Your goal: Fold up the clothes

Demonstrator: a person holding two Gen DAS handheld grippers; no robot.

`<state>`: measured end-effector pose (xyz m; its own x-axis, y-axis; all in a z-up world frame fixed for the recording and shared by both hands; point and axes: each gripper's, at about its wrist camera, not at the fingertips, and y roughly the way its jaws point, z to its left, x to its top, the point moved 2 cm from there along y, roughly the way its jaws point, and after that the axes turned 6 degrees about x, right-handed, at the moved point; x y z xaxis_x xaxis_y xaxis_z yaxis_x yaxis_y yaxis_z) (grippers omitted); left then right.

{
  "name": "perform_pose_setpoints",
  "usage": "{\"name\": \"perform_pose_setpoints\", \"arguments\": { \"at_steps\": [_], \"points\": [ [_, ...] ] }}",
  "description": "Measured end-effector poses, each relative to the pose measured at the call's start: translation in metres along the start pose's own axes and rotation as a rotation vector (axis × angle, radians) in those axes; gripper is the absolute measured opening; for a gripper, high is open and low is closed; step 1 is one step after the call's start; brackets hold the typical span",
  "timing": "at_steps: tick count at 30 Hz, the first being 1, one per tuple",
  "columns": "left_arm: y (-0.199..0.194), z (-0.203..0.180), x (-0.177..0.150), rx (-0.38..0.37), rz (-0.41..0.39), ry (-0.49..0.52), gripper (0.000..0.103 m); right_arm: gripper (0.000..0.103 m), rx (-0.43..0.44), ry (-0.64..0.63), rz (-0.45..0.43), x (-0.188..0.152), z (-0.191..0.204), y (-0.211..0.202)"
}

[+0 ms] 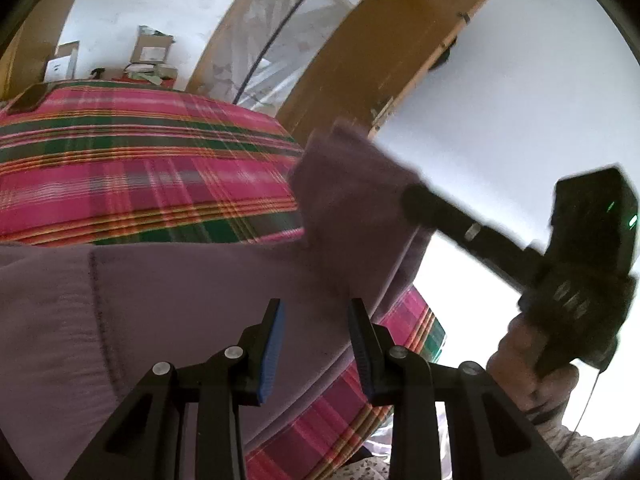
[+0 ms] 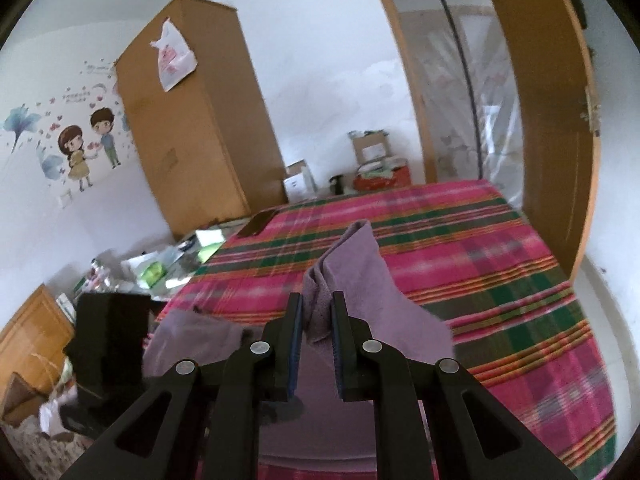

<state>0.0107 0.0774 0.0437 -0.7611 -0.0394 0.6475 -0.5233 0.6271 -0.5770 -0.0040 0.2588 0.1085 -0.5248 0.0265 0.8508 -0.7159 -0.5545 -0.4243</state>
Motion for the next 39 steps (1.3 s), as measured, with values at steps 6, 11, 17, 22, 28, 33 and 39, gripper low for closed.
{"name": "perform_pose_setpoints", "arguments": {
  "at_steps": [6,11,17,22,28,33,39],
  "points": [
    [-0.005,0.036,0.011,0.002,-0.022,-0.085,0.033,0.014,0.043,-0.003,0.059,-0.016,0.014,0.028],
    [-0.039,0.048,0.003,0.021,-0.053,-0.121,0.033,0.014,0.077,0.003,0.108,-0.03,0.024,0.051],
    [-0.046,0.07,0.002,0.053,-0.071,-0.167,0.033,0.014,0.114,0.021,0.157,-0.046,0.034,0.071],
    [-0.044,0.079,0.001,0.069,-0.061,-0.178,0.033,0.014,0.121,0.032,0.194,-0.06,0.036,0.087],
    [-0.038,0.078,0.002,0.085,-0.03,-0.159,0.033,0.014,0.119,0.054,0.243,-0.077,0.034,0.106],
    [-0.025,0.075,0.006,0.098,0.02,-0.137,0.033,0.014,0.116,0.074,0.281,-0.091,0.03,0.116],
    [-0.005,0.066,0.016,0.103,0.065,-0.111,0.033,0.014,0.117,0.053,0.3,-0.098,0.029,0.114]
  ]
}}
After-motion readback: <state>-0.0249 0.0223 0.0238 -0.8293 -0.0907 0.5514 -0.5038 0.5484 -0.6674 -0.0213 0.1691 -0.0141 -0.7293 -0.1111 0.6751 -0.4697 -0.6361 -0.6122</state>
